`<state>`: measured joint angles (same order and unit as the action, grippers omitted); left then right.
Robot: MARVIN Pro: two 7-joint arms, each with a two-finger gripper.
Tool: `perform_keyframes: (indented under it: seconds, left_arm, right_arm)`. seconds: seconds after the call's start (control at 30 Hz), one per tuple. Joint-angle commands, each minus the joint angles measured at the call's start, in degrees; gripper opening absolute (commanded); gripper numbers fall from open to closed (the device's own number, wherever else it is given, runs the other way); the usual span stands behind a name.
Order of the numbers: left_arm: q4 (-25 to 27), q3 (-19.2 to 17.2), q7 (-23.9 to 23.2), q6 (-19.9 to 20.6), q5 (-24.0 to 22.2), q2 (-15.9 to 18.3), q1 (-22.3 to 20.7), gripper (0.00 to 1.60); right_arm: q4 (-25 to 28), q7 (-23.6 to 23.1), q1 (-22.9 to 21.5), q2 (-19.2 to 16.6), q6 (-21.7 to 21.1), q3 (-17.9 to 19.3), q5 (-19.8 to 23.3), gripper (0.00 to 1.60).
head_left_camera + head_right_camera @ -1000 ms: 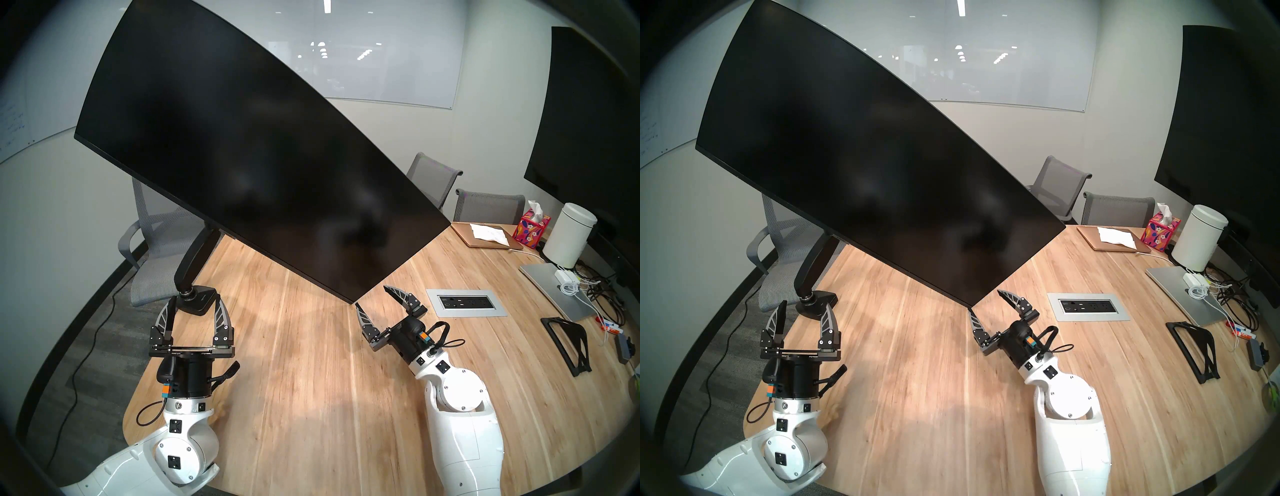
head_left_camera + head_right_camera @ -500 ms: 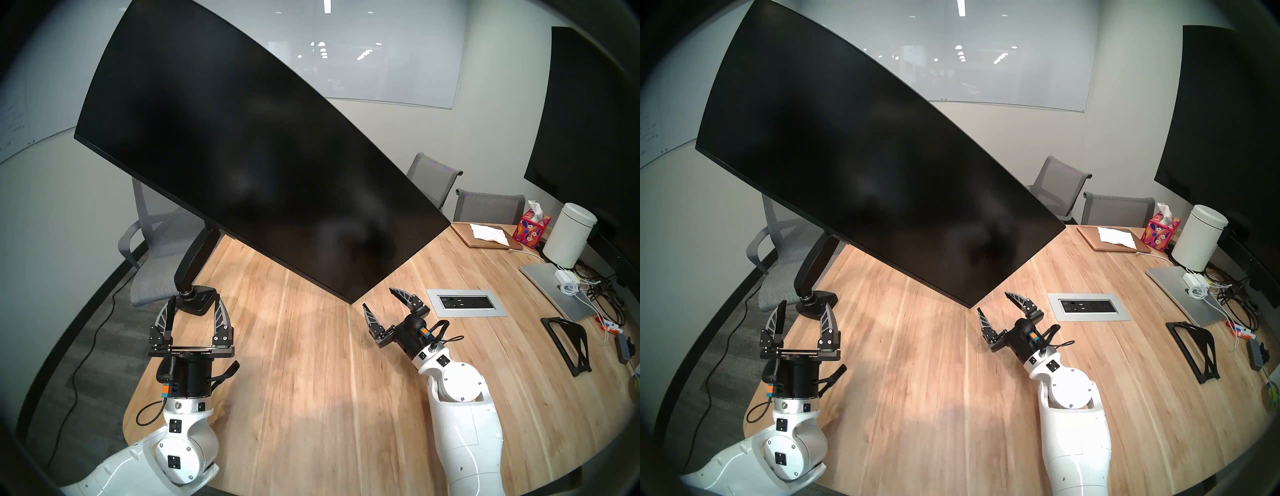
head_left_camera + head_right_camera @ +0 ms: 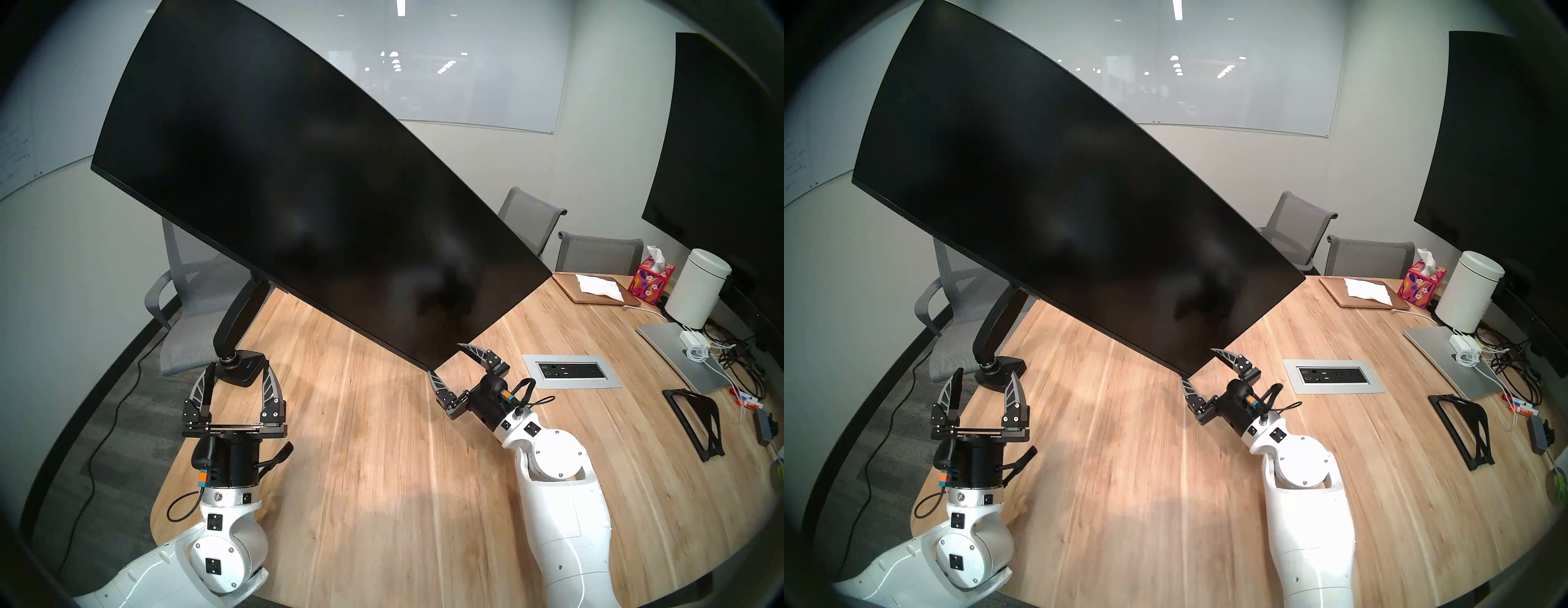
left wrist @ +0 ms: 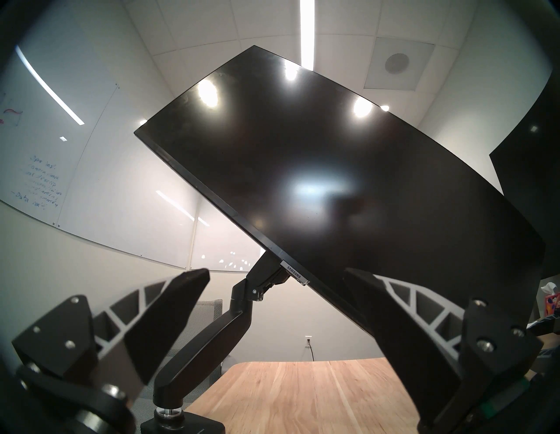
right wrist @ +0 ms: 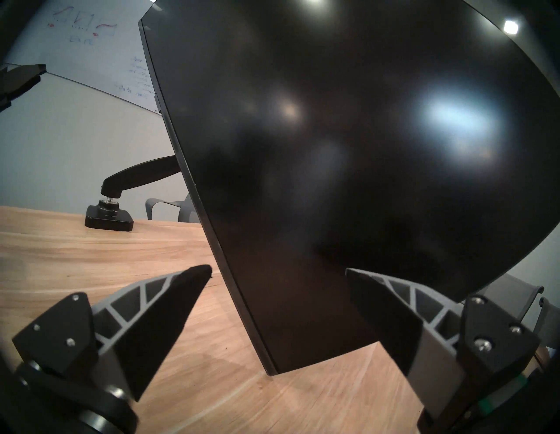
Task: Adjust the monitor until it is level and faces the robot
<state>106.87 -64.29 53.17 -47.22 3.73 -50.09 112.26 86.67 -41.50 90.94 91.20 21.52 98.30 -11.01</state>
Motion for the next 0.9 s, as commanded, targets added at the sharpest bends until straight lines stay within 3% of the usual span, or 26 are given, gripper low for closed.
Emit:
perform_keyframes:
  seconds: [0.0,0.43,0.47,0.5,0.57,0.6,0.87]
  left_arm:
    - [0.75,-0.15,0.14,-0.2,0.08,-0.14,-0.14,1.6]
    - [0.76,-0.15,0.15,-0.2,0.09,-0.13,-0.14,1.6]
    - [0.76,-0.15,0.15,-0.2,0.09,-0.13,-0.14,1.6]
    - [0.76,-0.15,0.15,-0.2,0.09,-0.13,-0.14,1.6]
    - [0.76,-0.15,0.16,-0.2,0.09,-0.13,-0.14,1.6]
    - [0.76,-0.15,0.16,-0.2,0.09,-0.13,-0.14,1.6]
    - [0.75,-0.14,0.16,-0.2,0.09,-0.13,-0.14,1.6]
  right_arm:
    - [-0.3,-0.46,-3.22,-0.51,-1.85,-0.06,-0.07,1.6]
    - [-1.96,-4.27,-5.0,-1.52,-7.59,-0.08,1.21,1.6]
    - [-1.98,-4.47,-4.97,-1.45,-7.98,-0.06,1.35,1.44]
    - [-2.01,-4.75,-4.95,-1.45,-8.16,-0.11,1.41,0.97]
    - [-2.18,-5.16,-4.9,-1.26,-8.75,-0.14,1.7,0.28]
    - [-2.25,-5.24,-4.88,-1.24,-8.63,-0.24,1.62,0.0]
    - [-1.64,-5.81,-4.72,-0.3,-10.2,-1.09,1.47,0.0]
